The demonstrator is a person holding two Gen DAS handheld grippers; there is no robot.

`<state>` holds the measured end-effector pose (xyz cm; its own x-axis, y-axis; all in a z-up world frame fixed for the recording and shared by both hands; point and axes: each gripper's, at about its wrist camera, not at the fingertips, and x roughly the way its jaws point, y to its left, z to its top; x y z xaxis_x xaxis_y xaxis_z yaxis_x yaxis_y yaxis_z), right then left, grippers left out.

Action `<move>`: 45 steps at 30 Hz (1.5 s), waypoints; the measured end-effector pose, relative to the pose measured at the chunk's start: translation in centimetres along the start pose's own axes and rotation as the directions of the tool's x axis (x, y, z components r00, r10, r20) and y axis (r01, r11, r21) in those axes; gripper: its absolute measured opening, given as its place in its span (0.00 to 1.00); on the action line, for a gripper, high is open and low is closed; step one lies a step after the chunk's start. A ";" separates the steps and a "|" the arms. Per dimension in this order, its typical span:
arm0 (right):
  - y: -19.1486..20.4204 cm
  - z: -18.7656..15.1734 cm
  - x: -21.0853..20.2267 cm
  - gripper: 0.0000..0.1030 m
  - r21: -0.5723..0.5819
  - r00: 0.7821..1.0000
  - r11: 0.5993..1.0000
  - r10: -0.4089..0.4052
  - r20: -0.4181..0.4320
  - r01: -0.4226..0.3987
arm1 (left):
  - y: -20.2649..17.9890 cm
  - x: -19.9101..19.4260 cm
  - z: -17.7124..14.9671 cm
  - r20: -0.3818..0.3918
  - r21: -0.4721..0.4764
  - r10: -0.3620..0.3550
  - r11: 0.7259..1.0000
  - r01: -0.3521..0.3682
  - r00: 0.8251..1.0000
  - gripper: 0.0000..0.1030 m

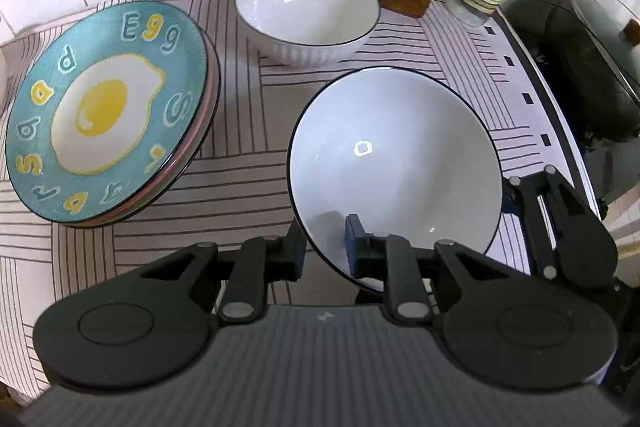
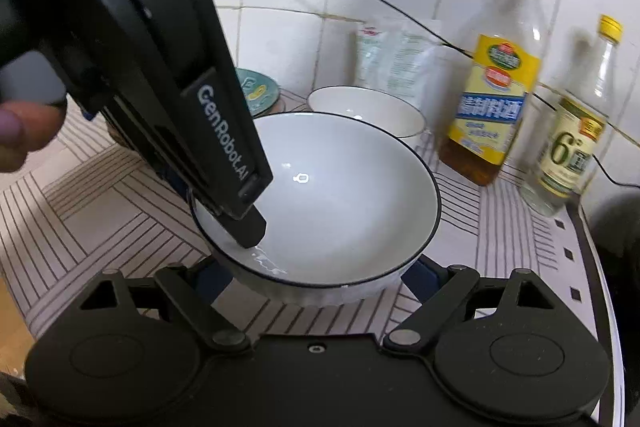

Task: Organize plates and bowls
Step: 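Grasp the white bowl rim with the left gripper and lift it, then lower the white bowl beside the plate stack and open the left gripper, then move the left gripper to a second white bowl and grasp its rim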

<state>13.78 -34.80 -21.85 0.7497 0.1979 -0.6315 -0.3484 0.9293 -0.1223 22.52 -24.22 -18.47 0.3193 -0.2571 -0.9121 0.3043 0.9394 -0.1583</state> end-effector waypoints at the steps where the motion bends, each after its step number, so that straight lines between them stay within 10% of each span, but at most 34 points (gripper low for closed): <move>1: -0.1 0.0 0.4 0.89 -0.015 1.000 1.000 0.004 -0.004 -0.004 | 0.0 0.2 0.0 -0.002 -0.005 -0.003 1.000 0.003 1.000 0.18; 19: -1.3 0.0 1.3 0.92 -0.029 0.979 0.996 0.080 -0.186 -0.087 | -0.6 2.3 0.2 -0.093 0.008 -0.018 1.000 0.019 0.996 0.27; 26: -4.7 0.3 -2.7 0.93 0.215 0.981 0.970 0.146 -0.126 -0.117 | 0.5 -0.2 1.6 -0.118 0.002 -0.044 0.999 0.044 0.992 0.39; 45: -6.2 9.3 -4.0 0.81 0.337 0.986 0.938 0.125 -0.110 -0.081 | 7.8 -4.7 8.5 0.025 0.007 -0.126 0.992 0.126 0.992 0.40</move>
<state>18.16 -38.42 -11.48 0.6336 0.2772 -0.7223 -0.1982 0.9606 0.1948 31.00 -17.56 -12.22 0.3006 -0.3789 -0.8752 0.3482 0.8979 -0.2692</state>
